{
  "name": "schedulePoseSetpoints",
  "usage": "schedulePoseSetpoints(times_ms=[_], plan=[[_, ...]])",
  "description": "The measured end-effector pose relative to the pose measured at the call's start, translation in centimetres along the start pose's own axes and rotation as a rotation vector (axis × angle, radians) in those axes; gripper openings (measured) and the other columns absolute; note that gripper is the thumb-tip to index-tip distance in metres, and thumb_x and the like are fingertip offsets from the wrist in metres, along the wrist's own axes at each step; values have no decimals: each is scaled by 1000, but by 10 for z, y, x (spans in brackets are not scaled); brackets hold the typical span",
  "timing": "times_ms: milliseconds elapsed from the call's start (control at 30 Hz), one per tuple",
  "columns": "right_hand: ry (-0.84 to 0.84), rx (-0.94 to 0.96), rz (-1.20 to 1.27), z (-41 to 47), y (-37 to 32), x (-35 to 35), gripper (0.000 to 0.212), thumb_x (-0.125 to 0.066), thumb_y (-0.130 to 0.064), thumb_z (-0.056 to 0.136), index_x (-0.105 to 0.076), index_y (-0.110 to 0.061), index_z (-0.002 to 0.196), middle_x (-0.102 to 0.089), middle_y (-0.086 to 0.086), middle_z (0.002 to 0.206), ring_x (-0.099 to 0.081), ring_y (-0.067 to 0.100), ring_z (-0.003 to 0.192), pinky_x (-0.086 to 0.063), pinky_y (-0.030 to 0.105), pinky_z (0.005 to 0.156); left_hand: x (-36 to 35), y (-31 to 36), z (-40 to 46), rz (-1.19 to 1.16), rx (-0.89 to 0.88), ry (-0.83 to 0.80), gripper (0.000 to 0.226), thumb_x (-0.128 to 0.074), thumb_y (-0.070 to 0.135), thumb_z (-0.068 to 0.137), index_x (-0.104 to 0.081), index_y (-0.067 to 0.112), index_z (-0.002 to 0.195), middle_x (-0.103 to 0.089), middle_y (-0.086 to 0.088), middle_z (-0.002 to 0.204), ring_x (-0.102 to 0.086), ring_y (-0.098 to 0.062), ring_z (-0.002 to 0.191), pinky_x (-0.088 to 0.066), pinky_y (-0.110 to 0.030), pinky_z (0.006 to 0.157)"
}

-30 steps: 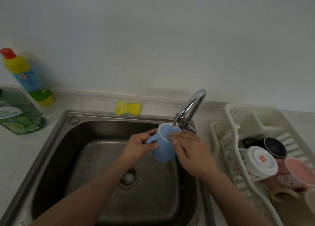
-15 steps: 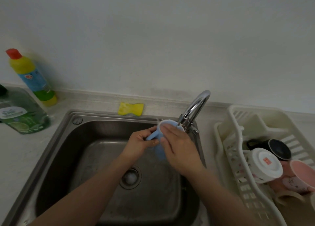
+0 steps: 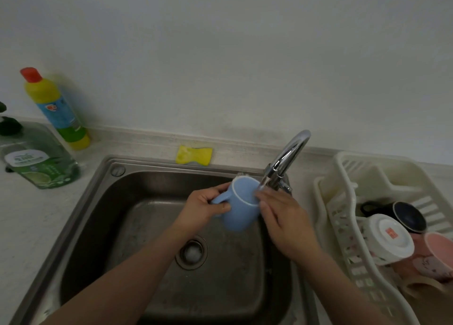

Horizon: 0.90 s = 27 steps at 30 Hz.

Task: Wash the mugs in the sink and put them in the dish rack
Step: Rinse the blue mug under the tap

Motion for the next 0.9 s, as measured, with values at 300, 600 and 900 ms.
schedulePoseSetpoints(times_ms=[300, 600, 900], plan=[[-19, 25, -28, -5, -9, -8, 44, -36, -36, 97, -64, -14, 123, -65, 2, 125, -56, 14, 119, -35, 37, 111, -8, 2, 1, -45, -6, -28, 13, -78, 19, 62, -66, 17, 59, -69, 15, 118, -65, -8, 110, -52, -25, 82], [2, 38, -73, 0, -12, -4, 45, -37, -37, 97, -65, -14, 121, -66, 2, 122, -58, 15, 115, -36, 35, 110, -19, 0, 2, -99, 56, -5, 12, -71, -1, 73, -73, 7, 82, -71, 12, 113, -67, -11, 100, -53, -22, 75], [3, 42, -18, -5, -18, -8, 42, -36, -35, 98, -67, -14, 119, -68, 2, 118, -60, 15, 111, -39, 28, 105, -9, -6, 0, -38, 52, 26, 16, -71, -4, 73, -66, -12, 86, -69, 0, 122, -68, -4, 98, -53, -21, 76]])
Point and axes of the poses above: each hand's wrist, its own z-axis towards the middle knuckle, its own x-axis out of the back of the hand, y = z × x, the point moved 7 cm from there along z, towards the middle knuckle
